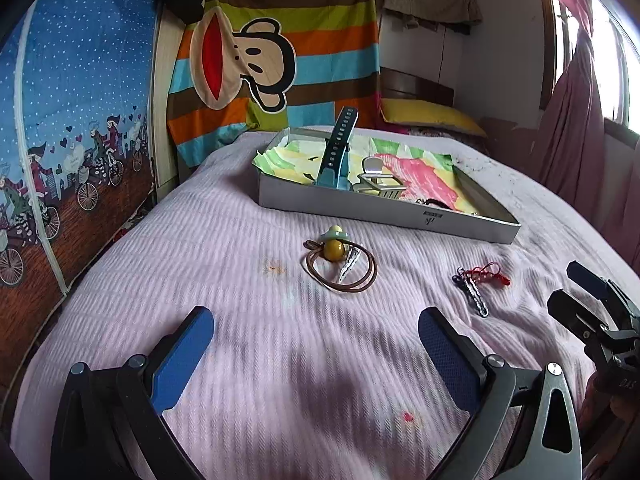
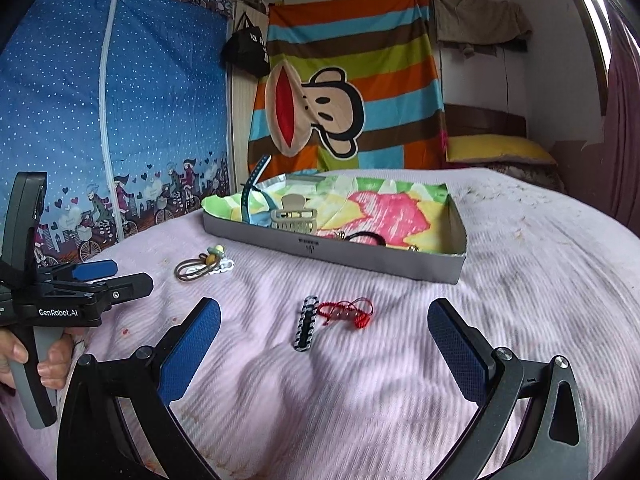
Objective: Organize jewelry
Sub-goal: 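Move the left tool to the brown hair tie while the right tool approaches the striped clip, then grasp the brown beaded hair tie with the left tool while the right tool grasps the striped clip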
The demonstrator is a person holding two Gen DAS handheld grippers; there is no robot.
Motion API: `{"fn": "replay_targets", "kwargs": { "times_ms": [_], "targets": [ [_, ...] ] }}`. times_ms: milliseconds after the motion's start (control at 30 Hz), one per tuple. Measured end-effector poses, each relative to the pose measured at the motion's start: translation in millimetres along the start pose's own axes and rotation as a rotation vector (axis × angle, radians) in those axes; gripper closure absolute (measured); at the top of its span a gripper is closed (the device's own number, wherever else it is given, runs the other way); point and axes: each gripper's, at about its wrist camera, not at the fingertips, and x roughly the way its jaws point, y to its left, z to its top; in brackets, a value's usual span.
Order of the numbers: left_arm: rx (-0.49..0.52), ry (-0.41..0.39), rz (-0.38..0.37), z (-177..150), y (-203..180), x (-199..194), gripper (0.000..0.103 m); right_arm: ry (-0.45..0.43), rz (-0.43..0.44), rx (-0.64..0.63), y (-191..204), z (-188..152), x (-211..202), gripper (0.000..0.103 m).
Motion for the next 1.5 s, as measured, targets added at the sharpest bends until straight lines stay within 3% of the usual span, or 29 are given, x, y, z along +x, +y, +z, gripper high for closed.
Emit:
{"fn": "replay_targets", "kwargs": {
  "times_ms": [200, 367, 667, 833, 1267, 1500],
  "targets": [
    [0.032, 0.026, -0.004, 8.9, -4.9, 7.8, 0.001, 0.076, 0.023, 0.021, -4.6, -0.5, 18.8, 0.002],
    [0.052, 0.061, -0.027, 16.6, -8.1, 17.9, 0.016, 0.156, 0.063, 0.023, -3.7, -1.5, 38.4, 0.026],
    [0.081, 0.101, -0.075, 24.6, -13.8, 36.2, 0.048, 0.296, 0.141, 0.015, 4.0, -7.4, 74.8, 0.058],
    [0.102, 0.108, -0.093, 24.9, -18.7, 41.0, 0.064, 0.345, 0.15, 0.006, 10.2, -7.4, 91.6, 0.065],
    [0.108, 0.168, -0.094, 27.0, -20.4, 59.0, 0.068, 0.387, 0.168, 0.021, 10.6, -10.1, 107.8, 0.067],
    [0.053, 0.185, -0.107, 26.9, -11.3, 65.0, 0.084, 0.398, 0.172, 0.024, 11.7, -11.3, 110.0, 0.067]
  ]
}}
